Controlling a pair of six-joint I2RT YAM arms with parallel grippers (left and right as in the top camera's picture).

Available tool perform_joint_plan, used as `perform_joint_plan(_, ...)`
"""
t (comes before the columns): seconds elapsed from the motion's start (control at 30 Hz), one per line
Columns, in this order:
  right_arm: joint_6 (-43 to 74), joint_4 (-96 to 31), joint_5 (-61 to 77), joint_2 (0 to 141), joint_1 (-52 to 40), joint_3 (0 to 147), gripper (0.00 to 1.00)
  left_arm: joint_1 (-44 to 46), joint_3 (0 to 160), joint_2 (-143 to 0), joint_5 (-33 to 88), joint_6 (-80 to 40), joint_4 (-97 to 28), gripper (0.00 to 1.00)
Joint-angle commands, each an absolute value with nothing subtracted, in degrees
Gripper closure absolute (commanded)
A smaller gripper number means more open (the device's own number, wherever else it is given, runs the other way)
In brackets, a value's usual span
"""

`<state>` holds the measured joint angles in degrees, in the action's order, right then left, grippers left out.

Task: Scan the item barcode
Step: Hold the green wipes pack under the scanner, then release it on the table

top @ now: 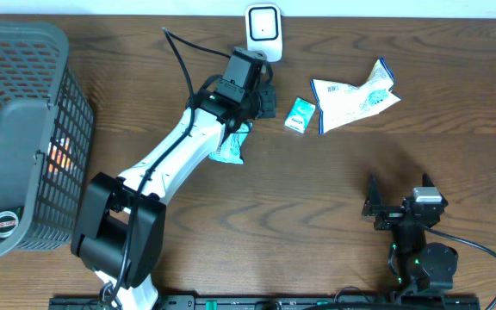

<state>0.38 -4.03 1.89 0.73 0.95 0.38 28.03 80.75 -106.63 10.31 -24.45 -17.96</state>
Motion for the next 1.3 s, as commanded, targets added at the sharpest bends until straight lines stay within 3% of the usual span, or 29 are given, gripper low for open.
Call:
perform_joint_plan(0.0,0.58,-4.27,2.07,0.54,1.23,0.32,0.01,26.94,81.03,-104.97,2.98,-22.17,-20.88,0.46)
perform_joint_plan(0.33,0.58,-4.27,2.07,0.54,1.23,0.32,0.01,27.11,80.73,-106.41,2.26,-12.99,-42.33,0.11)
perform_joint_plan(0.7,0.58,-4.27,2.07,0.54,1.23,0.32,0.01,27.31,80.68,-114.61,-1.08,-12.47,-43.24,0.10)
perform_joint_plan(0.73,0.58,-4.27,2.04,0.54,1.23,0.32,0.01,27.31,80.68,-115.57,-1.10,-12.47,-42.96,0.13)
perform_joint_plan(0.87,0.58,-4.27,2.07,0.54,1.23,0.32,0.01,27.29,80.68,-117.95,-1.13,-12.53,-40.56,0.47)
perform_joint_plan(1.13,0.58,-4.27,2.07,0.54,1.23,0.32,0.01,27.31,80.71,-118.61,0.03,-16.23,-32.73,0.81)
perform_joint_plan(1.17,0.58,-4.27,2.07,0.54,1.23,0.32,0.01,27.31,80.73,-118.61,1.02,-16.43,-31.44,0.90)
perform_joint_plan(1.27,0.58,-4.27,2.07,0.54,1.23,0.32,0.01,27.31,81.32,-118.50,3.29,-17.10,-28.23,0.93)
